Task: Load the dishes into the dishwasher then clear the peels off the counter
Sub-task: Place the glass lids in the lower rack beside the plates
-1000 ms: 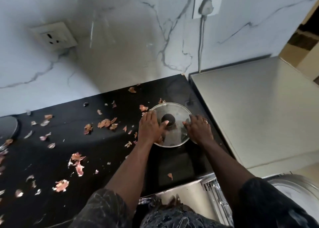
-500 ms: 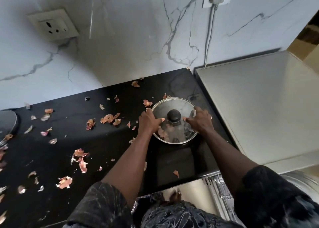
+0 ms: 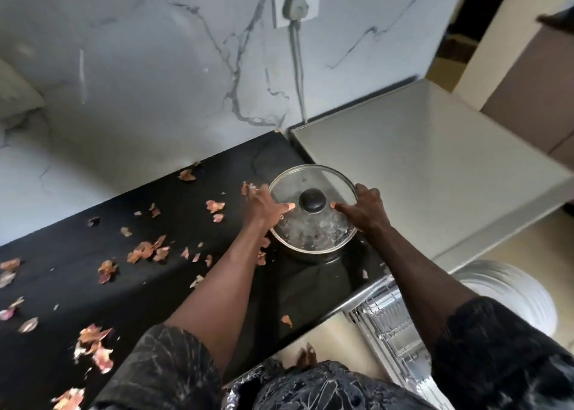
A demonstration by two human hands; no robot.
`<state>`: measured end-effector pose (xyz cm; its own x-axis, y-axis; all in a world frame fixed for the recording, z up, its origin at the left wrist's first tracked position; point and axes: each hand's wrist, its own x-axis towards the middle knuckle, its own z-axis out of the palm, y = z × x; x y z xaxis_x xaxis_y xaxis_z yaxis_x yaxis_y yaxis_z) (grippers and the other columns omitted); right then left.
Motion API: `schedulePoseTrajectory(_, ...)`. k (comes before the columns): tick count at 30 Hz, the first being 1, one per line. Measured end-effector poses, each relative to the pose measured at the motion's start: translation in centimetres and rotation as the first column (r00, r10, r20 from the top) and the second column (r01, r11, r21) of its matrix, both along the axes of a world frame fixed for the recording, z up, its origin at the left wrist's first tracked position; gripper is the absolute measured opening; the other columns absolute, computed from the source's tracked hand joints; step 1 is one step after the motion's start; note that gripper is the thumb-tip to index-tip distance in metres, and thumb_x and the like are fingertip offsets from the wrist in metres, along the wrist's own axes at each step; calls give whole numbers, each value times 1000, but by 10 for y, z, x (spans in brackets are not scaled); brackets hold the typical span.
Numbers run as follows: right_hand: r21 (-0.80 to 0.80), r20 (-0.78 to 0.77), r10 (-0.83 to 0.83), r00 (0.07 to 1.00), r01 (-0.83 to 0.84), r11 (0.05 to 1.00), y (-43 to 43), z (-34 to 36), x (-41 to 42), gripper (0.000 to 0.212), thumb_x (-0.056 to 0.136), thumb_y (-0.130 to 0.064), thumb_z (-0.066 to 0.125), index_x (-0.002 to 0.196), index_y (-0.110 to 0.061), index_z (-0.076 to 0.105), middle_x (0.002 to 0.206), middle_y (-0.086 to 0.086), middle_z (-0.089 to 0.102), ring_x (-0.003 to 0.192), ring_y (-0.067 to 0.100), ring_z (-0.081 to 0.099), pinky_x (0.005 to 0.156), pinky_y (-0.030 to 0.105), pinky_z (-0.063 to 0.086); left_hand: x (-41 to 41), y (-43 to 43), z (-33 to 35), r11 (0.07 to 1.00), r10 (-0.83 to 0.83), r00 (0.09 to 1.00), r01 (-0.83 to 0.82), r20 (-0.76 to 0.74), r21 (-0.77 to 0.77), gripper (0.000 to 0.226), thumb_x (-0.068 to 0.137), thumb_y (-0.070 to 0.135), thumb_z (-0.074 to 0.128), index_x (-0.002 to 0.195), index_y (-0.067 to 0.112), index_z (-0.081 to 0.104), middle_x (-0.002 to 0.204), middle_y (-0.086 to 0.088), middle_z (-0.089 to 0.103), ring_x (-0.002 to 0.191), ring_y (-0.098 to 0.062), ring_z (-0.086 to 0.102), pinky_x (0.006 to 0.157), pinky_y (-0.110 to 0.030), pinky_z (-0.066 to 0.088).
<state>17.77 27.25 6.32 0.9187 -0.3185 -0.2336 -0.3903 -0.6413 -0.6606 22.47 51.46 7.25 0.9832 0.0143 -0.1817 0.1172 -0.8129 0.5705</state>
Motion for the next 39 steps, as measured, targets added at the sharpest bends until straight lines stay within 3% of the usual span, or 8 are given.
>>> schedulePoseTrajectory(4, -31, 22, -147, 989, 148, 989, -66, 5, -31, 72, 76, -60, 78, 118, -4, 57, 121, 25, 50, 109, 42, 56, 93, 42, 49, 6, -75, 6, 991, -124, 990, 121, -68, -57, 67, 71, 50, 86, 118, 11, 60, 121, -11, 53, 100, -26, 61, 87, -38, 56)
schedulePoseTrajectory(8, -46, 65, -359, 931, 362, 931, -139, 13, -84, 75, 73, -57, 82, 123, -6, 58, 120, 23, 53, 104, 38, 57, 89, 37, 48, -4, -167, 10, 950, -309, 947, 302, -88, -84, 67, 70, 46, 87, 122, 11, 61, 122, -14, 56, 109, -27, 59, 86, -28, 48)
schedulePoseTrajectory(20, -25, 95, -825, 558, 829, 558, -304, 8, -286, 84, 67, -43, 91, 133, -5, 55, 127, 20, 53, 114, 35, 53, 90, 37, 44, -132, -415, -3, 710, -703, 711, 697, -33, -104, 66, 81, 32, 83, 131, 6, 50, 127, -20, 54, 116, -36, 56, 94, -38, 44)
schedulePoseTrajectory(25, 30, 12, -898, 439, 898, 439, -336, -28, -360, 81, 66, -40, 91, 130, -6, 53, 131, 17, 52, 120, 32, 48, 87, 31, 35, -187, -478, -39, 640, -768, 637, 765, -63, -65, 47, 82, 26, 80, 120, 3, 62, 116, -20, 68, 107, -36, 65, 86, -38, 54)
schedulePoseTrajectory(29, 47, -24, -923, 385, 922, 383, -351, -72, -392, 73, 72, -36, 89, 126, -6, 50, 127, 17, 51, 115, 32, 48, 86, 33, 35, -207, -511, -83, 657, -751, 643, 750, -146, -73, 25, 85, 17, 75, 108, 5, 73, 102, -10, 76, 89, -25, 72, 73, -33, 59)
schedulePoseTrajectory(34, 25, -17, -936, 352, 936, 352, -382, -157, -403, 48, 81, -32, 82, 115, -7, 58, 116, 15, 61, 107, 31, 55, 75, 26, 28, -208, -551, -166, 766, -642, 727, 617, -242, -179, 27, 84, 10, 78, 108, -1, 72, 105, -16, 74, 95, -29, 70, 82, -35, 57)
schedulePoseTrajectory(37, 78, -19, -938, 346, 936, 344, -401, -209, -395, 41, 80, -22, 82, 111, -3, 63, 106, 9, 64, 97, 24, 55, 69, 19, 24, -205, -563, -217, 787, -616, 739, 584, -272, -196, 26, 88, 14, 76, 109, 1, 70, 102, -6, 70, 89, -22, 64, 79, -27, 52)
schedulePoseTrajectory(39, 97, -31, -946, 323, 943, 319, -415, -240, -386, 37, 75, -25, 85, 103, -8, 67, 97, 3, 66, 88, 19, 54, 69, 23, 31, -198, -569, -245, 799, -601, 753, 574, -267, -181, 15, 87, 20, 77, 100, 12, 73, 92, 0, 68, 84, -19, 64, 76, -26, 52)
